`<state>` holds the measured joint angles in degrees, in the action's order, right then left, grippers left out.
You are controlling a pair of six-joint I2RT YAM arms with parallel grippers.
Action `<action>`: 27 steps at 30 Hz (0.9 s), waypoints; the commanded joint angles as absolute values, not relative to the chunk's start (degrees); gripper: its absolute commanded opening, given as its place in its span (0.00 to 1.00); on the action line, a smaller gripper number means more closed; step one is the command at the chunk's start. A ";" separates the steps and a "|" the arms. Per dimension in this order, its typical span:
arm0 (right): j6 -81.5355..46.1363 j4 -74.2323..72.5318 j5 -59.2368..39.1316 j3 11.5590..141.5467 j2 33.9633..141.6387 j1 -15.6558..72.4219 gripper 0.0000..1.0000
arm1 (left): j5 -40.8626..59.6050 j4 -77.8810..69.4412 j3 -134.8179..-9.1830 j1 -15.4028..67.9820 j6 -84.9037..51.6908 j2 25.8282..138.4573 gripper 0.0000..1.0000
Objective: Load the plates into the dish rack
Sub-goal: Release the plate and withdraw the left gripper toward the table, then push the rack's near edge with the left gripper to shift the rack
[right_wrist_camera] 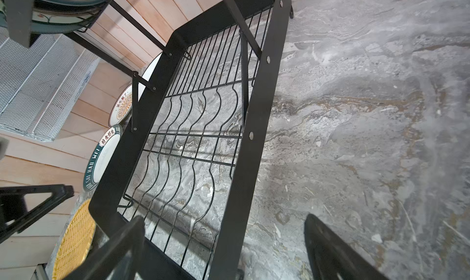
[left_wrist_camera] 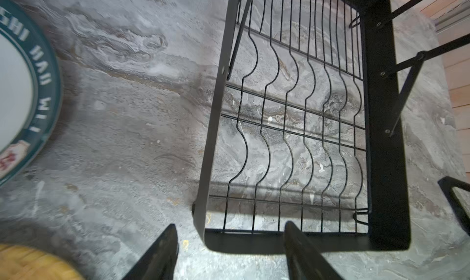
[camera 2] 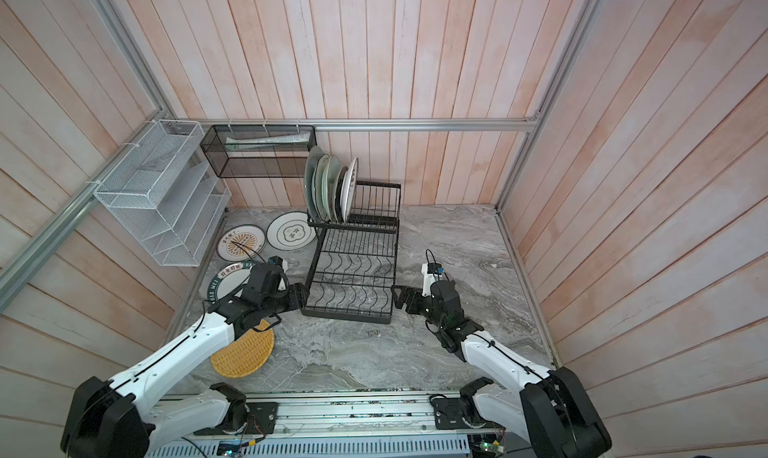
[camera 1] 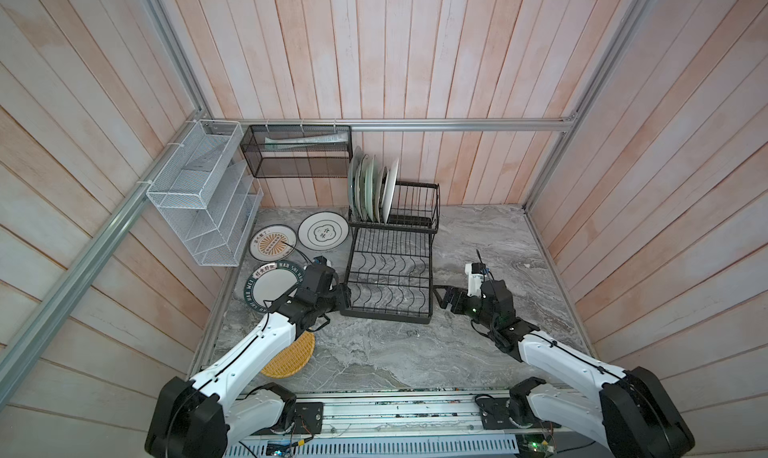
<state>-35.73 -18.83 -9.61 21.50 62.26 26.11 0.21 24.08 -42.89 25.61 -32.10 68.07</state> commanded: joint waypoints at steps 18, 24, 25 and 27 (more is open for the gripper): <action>-35.02 -8.50 -13.88 22.06 53.25 26.37 0.98 | -7.03 20.28 -55.08 25.24 -24.60 88.51 0.30; -35.39 -8.09 -14.41 22.38 52.93 26.37 0.98 | -6.47 19.43 -55.63 25.39 -23.56 90.24 0.17; -35.33 -7.89 -14.30 22.43 52.81 26.37 0.98 | -6.07 19.26 -55.64 25.39 -23.39 90.60 0.14; -35.33 -7.44 -14.30 22.71 52.44 26.37 0.98 | -5.30 18.78 -55.71 25.72 -23.33 91.00 0.13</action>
<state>-35.73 -8.91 -13.61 21.50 53.41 26.11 -7.01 20.53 -54.13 25.15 -24.23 89.82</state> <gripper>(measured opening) 0.978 0.131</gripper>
